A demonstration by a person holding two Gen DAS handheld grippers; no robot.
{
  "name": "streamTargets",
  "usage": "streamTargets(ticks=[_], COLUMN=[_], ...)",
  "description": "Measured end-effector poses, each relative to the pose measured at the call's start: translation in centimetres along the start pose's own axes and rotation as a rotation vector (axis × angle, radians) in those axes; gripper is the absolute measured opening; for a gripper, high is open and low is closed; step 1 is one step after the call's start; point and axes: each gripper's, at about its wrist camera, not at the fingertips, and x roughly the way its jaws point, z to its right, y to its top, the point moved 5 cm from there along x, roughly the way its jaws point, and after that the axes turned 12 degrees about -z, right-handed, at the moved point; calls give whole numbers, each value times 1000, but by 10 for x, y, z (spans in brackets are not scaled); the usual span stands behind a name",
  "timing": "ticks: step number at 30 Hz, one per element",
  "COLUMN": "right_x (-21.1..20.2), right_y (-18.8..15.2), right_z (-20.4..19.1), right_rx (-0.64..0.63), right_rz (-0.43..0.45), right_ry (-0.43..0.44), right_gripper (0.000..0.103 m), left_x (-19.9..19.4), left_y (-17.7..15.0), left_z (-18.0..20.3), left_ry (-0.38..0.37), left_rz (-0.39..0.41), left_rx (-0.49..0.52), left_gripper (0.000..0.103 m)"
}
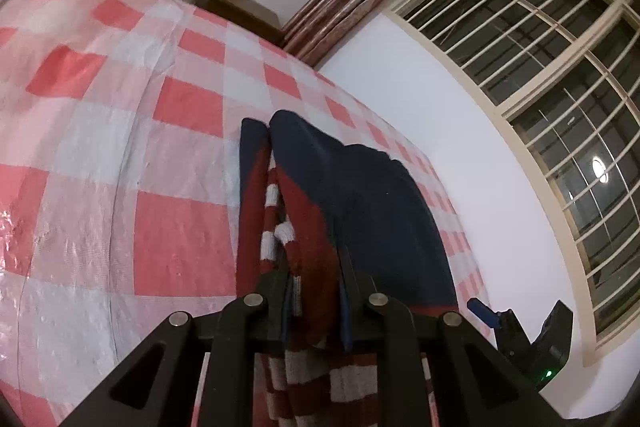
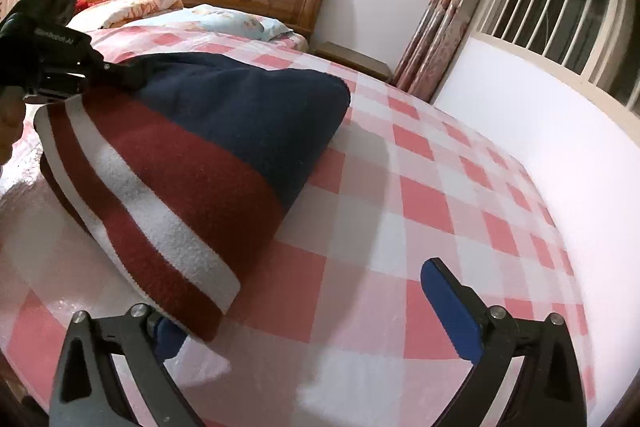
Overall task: Fold small clothes
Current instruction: 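Lower the folded bundle onto the sheet with the left tool and open it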
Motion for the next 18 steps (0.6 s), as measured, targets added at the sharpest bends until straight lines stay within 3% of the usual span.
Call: streamTargets(ticks=[4,8,13,15,18], right_x=[-12,-1,3,4,7], right_y=[0,-1,-2,-2,-1], right_z=[-4,0,3,4,6], right_rx=[1,-2,9,19,31], right_rz=[20,-9,-20,-27,-37], right_ry=[4,17,53,68,92], right_gripper=[103,103,103,103,103], left_x=[-16,-14,-20,-29,-20], left_y=[-7,-24,-32,-32,-31], left_z=[11,2,1,12,4], left_ry=[19,64,27,69,153], left_rz=[48,65,148,179,123], left_rx=[18,-30,-54,-19,-60], left_gripper=[18,18,18,18,23])
